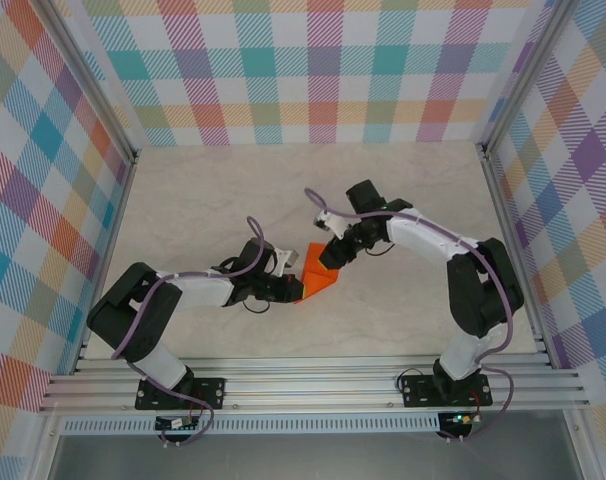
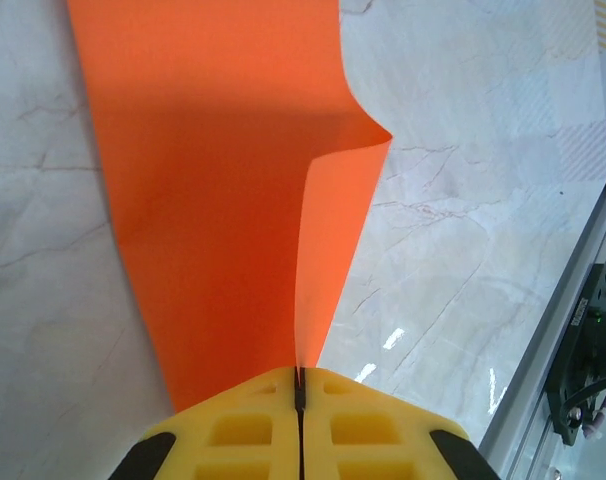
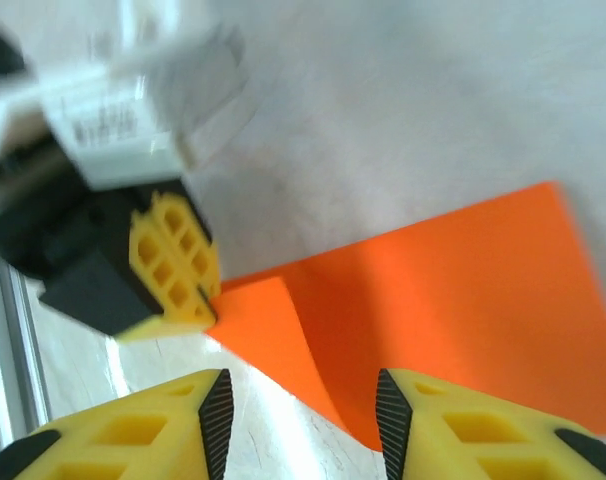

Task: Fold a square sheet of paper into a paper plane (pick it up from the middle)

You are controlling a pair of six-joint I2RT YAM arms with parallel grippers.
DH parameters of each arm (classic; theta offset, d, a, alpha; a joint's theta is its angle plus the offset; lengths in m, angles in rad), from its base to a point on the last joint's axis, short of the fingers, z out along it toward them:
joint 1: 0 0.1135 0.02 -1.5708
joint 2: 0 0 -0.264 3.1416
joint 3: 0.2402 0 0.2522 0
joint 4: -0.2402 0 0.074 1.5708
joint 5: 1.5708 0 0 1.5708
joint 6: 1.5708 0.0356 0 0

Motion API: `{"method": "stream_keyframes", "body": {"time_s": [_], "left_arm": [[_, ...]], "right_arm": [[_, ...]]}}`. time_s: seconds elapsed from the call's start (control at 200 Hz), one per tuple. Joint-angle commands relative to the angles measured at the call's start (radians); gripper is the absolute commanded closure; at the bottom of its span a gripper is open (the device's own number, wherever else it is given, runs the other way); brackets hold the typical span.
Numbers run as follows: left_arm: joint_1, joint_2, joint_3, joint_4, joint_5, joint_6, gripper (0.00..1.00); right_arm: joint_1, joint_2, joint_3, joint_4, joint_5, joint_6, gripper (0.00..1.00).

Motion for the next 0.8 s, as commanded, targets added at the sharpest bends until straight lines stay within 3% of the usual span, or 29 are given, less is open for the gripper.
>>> {"method": "stream_keyframes", "body": {"time_s": [0.0,0.09,0.225,0.315,0.625,0.795], "left_arm": [[0.018,0.034,0.001,0.037,0.032,-0.029,0.93],[0.018,0.055,0.011,0.039,0.038,-0.039,0.93],[0.018,0.070,0.015,0.043,0.032,-0.046,0.93],[0.018,0.078,0.019,0.052,0.032,-0.053,0.93],[0.018,0.098,0.030,0.149,0.066,-0.150,0.91],[0.018,0.092,0.043,0.135,0.032,-0.178,0.90]], "right_arm": [[-0.009,0.004,0.009,0.004,0.003,0.379,0.62],[-0.006,0.014,-0.042,0.023,-0.001,0.529,0.73],[-0.001,-0.045,-0.193,0.178,-0.022,0.647,0.74],[0.009,-0.037,-0.217,0.195,-0.055,0.665,0.74],[0.036,0.045,-0.181,0.219,0.002,0.710,0.74],[0.037,0.052,-0.154,0.218,0.091,0.739,0.70]]}}
